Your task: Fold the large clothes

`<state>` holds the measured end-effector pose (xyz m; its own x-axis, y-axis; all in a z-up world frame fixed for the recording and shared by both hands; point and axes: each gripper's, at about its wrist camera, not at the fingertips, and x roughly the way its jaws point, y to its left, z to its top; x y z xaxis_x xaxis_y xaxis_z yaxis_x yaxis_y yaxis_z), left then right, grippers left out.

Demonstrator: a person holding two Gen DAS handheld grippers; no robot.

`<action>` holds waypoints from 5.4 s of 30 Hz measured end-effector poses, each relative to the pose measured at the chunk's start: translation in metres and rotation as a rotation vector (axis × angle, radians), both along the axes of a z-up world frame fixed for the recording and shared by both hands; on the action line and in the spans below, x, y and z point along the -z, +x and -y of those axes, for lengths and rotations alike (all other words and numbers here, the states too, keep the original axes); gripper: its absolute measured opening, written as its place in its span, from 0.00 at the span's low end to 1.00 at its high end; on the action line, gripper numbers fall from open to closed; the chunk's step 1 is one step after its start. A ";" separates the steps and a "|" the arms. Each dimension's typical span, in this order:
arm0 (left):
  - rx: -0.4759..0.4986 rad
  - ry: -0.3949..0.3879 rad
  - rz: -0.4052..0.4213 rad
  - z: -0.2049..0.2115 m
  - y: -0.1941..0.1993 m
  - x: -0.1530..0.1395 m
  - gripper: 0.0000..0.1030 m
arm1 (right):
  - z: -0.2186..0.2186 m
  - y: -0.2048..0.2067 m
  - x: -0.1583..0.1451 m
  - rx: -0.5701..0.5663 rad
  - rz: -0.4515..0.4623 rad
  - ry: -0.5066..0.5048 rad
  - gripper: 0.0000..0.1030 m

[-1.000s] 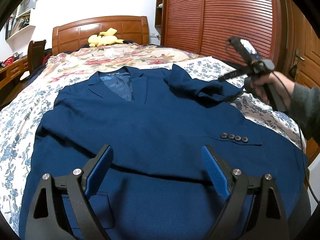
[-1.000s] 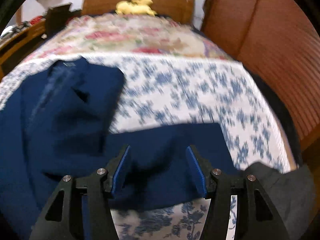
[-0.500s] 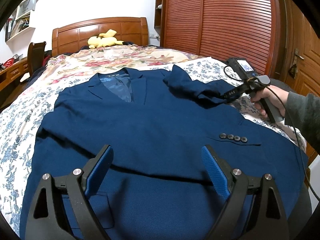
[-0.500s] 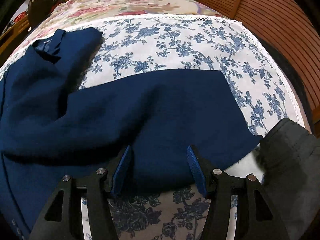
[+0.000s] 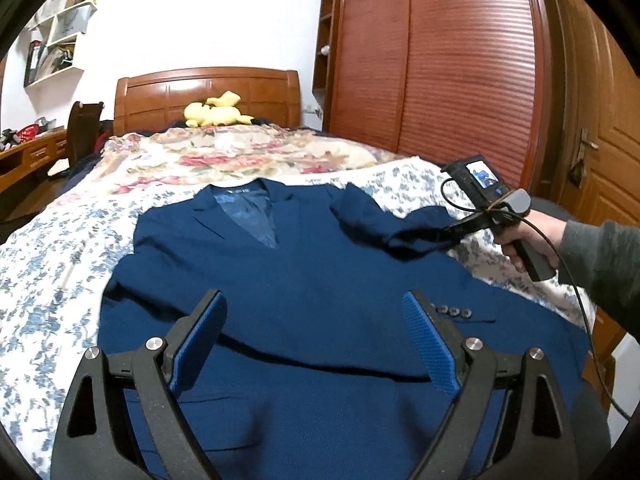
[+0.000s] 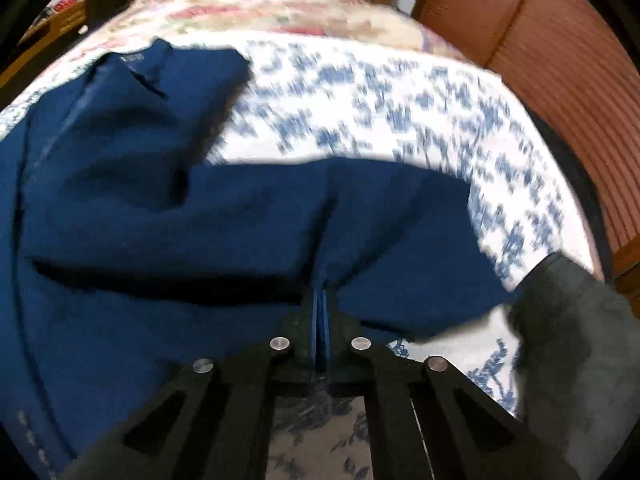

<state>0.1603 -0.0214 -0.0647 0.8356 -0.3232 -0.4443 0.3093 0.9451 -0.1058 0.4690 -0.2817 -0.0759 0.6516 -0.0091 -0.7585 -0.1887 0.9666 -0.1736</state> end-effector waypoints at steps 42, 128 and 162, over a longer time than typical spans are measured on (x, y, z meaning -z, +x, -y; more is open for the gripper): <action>-0.097 -0.026 0.002 -0.056 -0.009 0.000 0.87 | -0.134 -0.233 -0.067 -0.507 0.134 0.147 0.05; -0.277 0.116 -0.057 -0.076 -0.094 0.008 0.87 | -0.155 -0.234 -0.013 -0.732 0.094 0.407 0.06; -0.312 0.212 -0.231 -0.121 -0.118 0.052 0.87 | -0.018 -0.213 0.030 -0.324 0.195 0.155 0.42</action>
